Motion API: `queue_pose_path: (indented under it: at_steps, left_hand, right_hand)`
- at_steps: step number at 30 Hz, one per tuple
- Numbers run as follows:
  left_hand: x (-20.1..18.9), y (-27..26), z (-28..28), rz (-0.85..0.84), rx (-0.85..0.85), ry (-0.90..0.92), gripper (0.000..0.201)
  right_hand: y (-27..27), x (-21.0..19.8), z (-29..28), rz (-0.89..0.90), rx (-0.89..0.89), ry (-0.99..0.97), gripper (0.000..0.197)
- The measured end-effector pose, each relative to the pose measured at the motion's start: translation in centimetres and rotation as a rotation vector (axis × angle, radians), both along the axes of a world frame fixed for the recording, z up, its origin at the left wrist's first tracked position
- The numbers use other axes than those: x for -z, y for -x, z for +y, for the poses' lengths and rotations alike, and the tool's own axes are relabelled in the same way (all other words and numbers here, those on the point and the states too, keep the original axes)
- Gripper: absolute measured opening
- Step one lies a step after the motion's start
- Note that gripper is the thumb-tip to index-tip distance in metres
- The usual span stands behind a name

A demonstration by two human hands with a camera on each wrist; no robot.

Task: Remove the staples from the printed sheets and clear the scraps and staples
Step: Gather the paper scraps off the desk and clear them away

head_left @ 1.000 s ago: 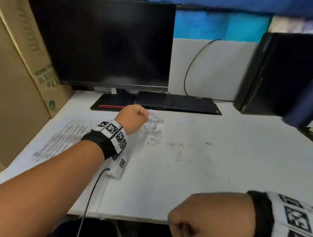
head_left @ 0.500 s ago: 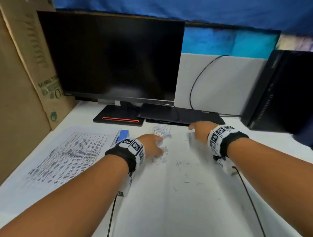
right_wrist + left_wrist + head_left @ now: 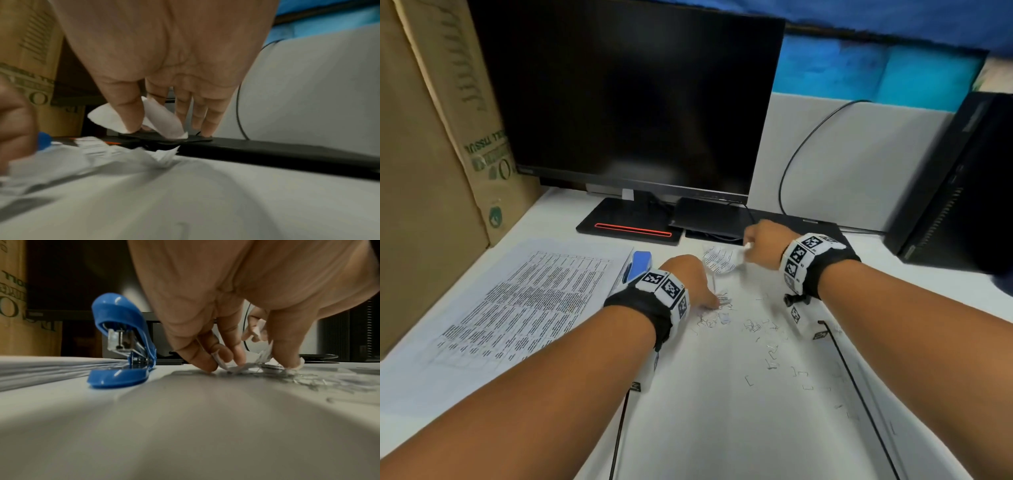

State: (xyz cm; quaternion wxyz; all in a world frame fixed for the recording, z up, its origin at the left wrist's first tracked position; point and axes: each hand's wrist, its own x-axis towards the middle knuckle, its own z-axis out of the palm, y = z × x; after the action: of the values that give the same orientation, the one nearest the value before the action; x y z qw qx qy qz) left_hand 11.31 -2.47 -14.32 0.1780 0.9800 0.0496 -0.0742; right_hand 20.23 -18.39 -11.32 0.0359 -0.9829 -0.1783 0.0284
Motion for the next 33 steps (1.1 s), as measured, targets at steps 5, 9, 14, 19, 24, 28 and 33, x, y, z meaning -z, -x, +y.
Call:
queue_pose_path:
  at_steps: [5,9,14,19,24,28,33]
  left_hand:
    - [-0.1,-0.1,0.1,0.01,-0.042,0.011,0.03]
    - [-0.4,0.0,0.4,-0.031,-0.115,0.06,0.051]
    - [-0.1,-0.3,1.3,-0.039,-0.175,0.2,0.076]
    - [-0.5,0.0,1.6,0.026,-0.159,0.12,0.047]
    - [-0.6,0.0,0.8,0.057,-0.077,-0.08,0.029]
    - [-0.7,0.2,0.2,0.048,-0.092,-0.189,0.025]
    - [-0.6,0.0,0.6,0.103,-0.046,-0.272,0.024]
  right_hand:
    - [2.0,1.7,3.2,0.17,-0.034,-0.017,0.018]
    - [2.0,2.5,4.0,0.116,-0.033,0.185,0.006]
    - [1.8,0.9,1.8,0.135,0.035,0.004,0.02]
    - [2.2,0.1,0.5,0.178,0.137,-0.329,0.023]
    - [3.4,0.9,2.8,0.193,0.007,0.018,0.033]
    - [3.2,2.1,4.1,0.16,-0.048,0.223,0.023]
    - [2.9,1.1,2.5,0.09,0.066,0.012,0.032]
